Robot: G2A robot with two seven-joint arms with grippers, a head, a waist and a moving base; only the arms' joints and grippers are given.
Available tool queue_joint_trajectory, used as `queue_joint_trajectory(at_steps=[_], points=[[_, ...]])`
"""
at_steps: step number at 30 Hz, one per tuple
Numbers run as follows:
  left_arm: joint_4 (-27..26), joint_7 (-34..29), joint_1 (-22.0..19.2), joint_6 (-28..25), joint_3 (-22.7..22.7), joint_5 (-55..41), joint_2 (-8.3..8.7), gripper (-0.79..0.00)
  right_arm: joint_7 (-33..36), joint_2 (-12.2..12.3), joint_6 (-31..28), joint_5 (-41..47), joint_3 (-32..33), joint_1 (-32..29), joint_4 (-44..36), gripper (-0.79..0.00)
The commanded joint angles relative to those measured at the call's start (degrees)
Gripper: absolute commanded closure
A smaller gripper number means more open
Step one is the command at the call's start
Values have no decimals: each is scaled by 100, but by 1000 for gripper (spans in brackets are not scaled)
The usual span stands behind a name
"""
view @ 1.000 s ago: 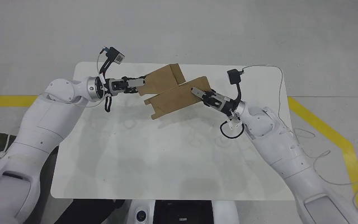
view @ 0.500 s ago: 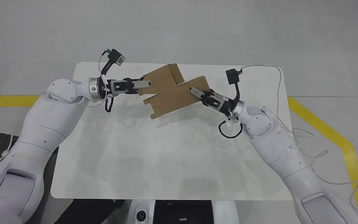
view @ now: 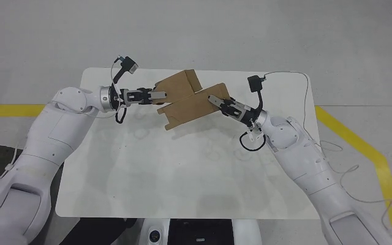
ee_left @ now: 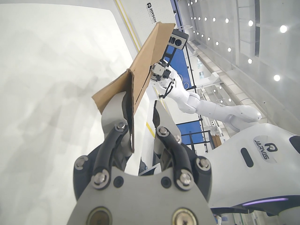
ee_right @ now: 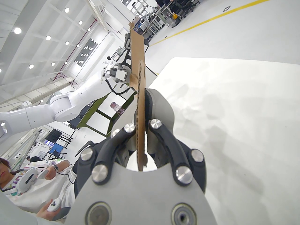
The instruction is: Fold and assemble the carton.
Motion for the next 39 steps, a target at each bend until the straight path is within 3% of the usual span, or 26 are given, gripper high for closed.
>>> queue_joint_trajectory(at_steps=[1, 5, 10, 11, 12, 13, 17, 26, 31, 37, 39], points=[[24, 4, -3, -4, -7, 16, -15, -160, 7, -6, -8, -11, 16, -8, -1, 0], [62, -7, -8, 7, -25, 38, -41, 0, 29, -19, -2, -14, 42, -23, -1, 0], [90, -8, -8, 8, -49, 80, -70, 0, 62, -37, -12, -15, 67, -37, 0, 0], [94, -9, -7, 8, -54, 88, -75, 0, 66, -40, -13, -17, 73, -39, 2, -77], [96, -10, -6, 9, -60, 94, -79, 0, 70, -44, -14, -20, 78, -41, 4, -594], [99, -11, -5, 11, -67, 99, -84, 0, 70, -46, -10, -18, 87, -47, 13, -785], [92, -22, -6, 22, -117, 86, -92, 0, 83, -22, -47, -137, 226, -57, 61, -785], [-196, 39, 33, -40, -259, 331, -34, 0, -34, 217, -156, -1272, 1054, -201, -291, -785], [-412, 156, 89, -157, -270, 656, 22, 0, 307, 277, -555, -914, 1173, -265, -655, -785], [-744, 239, 194, -241, -202, 931, 110, 0, 1086, 233, -1095, 190, 665, -41, -699, -785], [-861, 263, 225, -265, -176, 973, 147, 0, 1349, 204, -1171, 474, 447, 75, -593, -610]])
